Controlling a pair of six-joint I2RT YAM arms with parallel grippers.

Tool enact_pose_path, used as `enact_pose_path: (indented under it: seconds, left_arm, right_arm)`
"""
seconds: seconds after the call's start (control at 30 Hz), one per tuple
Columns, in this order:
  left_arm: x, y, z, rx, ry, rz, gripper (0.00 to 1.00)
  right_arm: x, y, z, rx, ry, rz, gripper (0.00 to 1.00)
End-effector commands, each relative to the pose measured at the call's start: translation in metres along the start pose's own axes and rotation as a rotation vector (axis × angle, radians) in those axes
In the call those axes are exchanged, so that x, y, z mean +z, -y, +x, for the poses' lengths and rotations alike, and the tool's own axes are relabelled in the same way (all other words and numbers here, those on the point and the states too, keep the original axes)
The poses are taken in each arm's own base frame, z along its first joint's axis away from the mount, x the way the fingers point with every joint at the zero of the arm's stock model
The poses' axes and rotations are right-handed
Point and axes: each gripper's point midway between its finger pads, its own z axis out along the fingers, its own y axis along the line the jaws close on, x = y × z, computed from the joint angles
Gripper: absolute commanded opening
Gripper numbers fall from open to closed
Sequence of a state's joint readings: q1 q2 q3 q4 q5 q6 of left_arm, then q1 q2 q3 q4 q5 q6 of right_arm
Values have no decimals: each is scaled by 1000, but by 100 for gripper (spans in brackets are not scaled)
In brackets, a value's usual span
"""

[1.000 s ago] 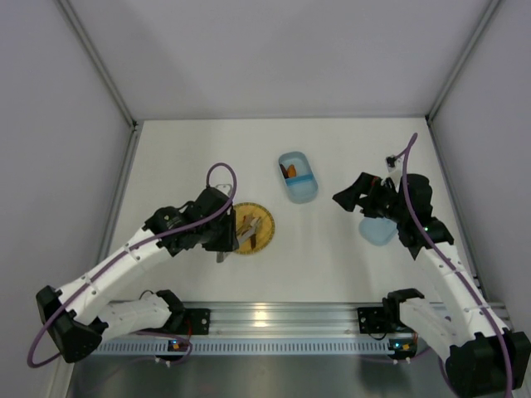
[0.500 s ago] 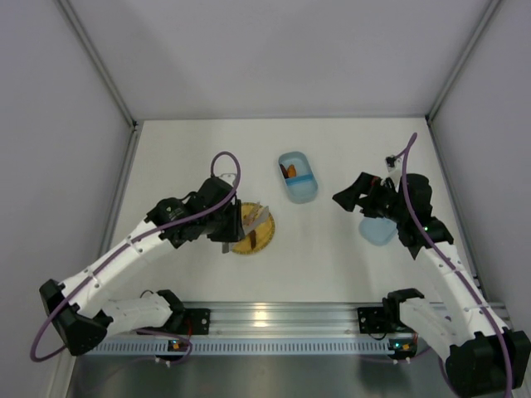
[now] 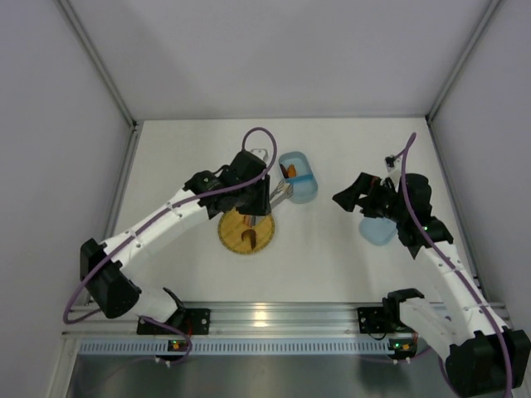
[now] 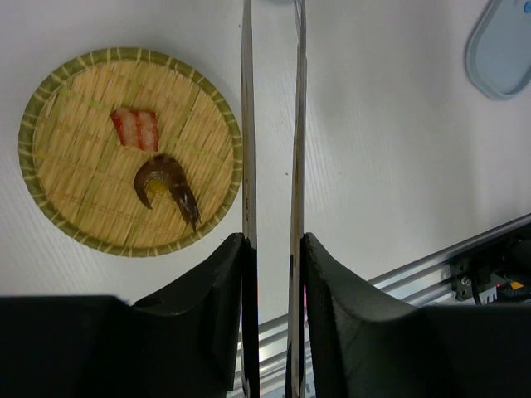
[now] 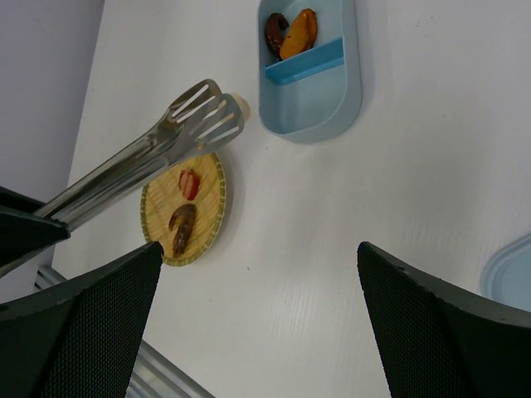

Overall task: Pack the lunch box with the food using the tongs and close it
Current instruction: Place the fake food in the packing box.

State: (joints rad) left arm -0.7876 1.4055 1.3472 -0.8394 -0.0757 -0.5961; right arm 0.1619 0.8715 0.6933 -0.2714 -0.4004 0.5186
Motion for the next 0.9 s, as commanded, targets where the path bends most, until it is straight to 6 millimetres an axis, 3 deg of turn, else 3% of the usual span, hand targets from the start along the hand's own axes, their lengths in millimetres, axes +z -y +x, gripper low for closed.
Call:
enact_pose_path:
  seconds: [0.0, 0.23, 0.4, 0.87]
  left_arm:
    - [2, 26, -39, 30, 109, 71, 33]
    - [23, 38, -51, 48, 101, 79, 33]
    - [37, 37, -48, 58, 81, 66, 35]
    - [33, 36, -43, 72, 75, 76, 54]
  right_arm:
    - [0, -12, -16, -50, 54, -37, 100]
    - [-1, -11, -16, -54, 57, -30, 99]
    - [0, -10, -15, -57, 54, -27, 99]
    - [0, -9, -15, -58, 50, -23, 99]
